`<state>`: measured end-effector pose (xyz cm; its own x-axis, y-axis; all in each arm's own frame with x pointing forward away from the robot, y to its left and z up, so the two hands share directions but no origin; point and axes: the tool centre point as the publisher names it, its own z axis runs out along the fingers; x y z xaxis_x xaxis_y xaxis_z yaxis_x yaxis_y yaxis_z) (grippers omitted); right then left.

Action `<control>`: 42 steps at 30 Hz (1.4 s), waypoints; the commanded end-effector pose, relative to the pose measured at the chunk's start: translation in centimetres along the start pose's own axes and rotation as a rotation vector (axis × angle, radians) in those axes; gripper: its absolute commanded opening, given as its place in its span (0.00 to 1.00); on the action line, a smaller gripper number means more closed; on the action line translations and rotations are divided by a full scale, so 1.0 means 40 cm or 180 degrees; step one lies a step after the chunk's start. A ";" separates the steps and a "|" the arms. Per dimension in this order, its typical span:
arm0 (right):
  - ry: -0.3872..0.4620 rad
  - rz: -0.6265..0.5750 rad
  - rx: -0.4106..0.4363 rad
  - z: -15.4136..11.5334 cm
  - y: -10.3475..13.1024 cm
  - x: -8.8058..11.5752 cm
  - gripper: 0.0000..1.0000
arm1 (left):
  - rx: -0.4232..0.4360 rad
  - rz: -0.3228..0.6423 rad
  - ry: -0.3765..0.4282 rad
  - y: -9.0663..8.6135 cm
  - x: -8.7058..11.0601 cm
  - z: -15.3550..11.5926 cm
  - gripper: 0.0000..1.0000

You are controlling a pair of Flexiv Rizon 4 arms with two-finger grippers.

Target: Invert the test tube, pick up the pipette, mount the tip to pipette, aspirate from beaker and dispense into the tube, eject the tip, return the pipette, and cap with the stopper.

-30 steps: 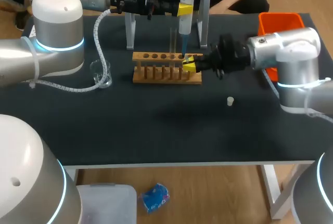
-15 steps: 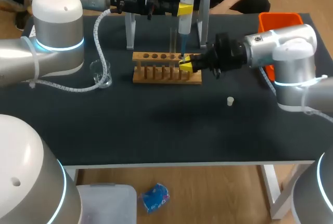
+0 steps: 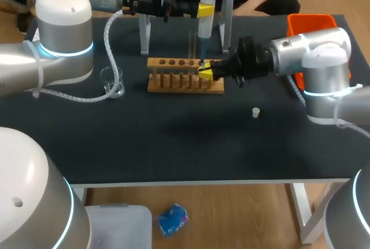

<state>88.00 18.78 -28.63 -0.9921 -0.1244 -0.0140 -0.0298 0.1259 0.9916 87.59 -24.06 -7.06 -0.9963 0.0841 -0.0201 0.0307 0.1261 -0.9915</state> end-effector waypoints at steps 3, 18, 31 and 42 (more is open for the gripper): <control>0.0009 -0.0008 -0.0006 -0.002 0.006 0.002 0.00 | 0.0005 0.0005 0.0004 0.000 0.000 -0.001 0.00; -0.0069 0.0359 -0.0468 0.011 0.007 0.015 0.00 | 0.0005 0.0005 0.0004 0.000 0.000 -0.001 0.00; -0.0190 0.0392 -0.0682 0.005 0.026 0.011 0.00 | 0.0005 0.0005 0.0004 0.000 0.000 -0.001 0.00; -0.0198 0.0300 -0.0648 0.004 0.036 0.011 0.00 | 0.0005 0.0005 0.0004 0.000 0.000 -0.001 0.00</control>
<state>87.60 19.06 -27.67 -0.9947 -0.0647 0.0801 0.0846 -0.0703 0.9939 87.62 -24.07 -6.81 -0.9962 0.0843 -0.0206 0.0311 0.1252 -0.9916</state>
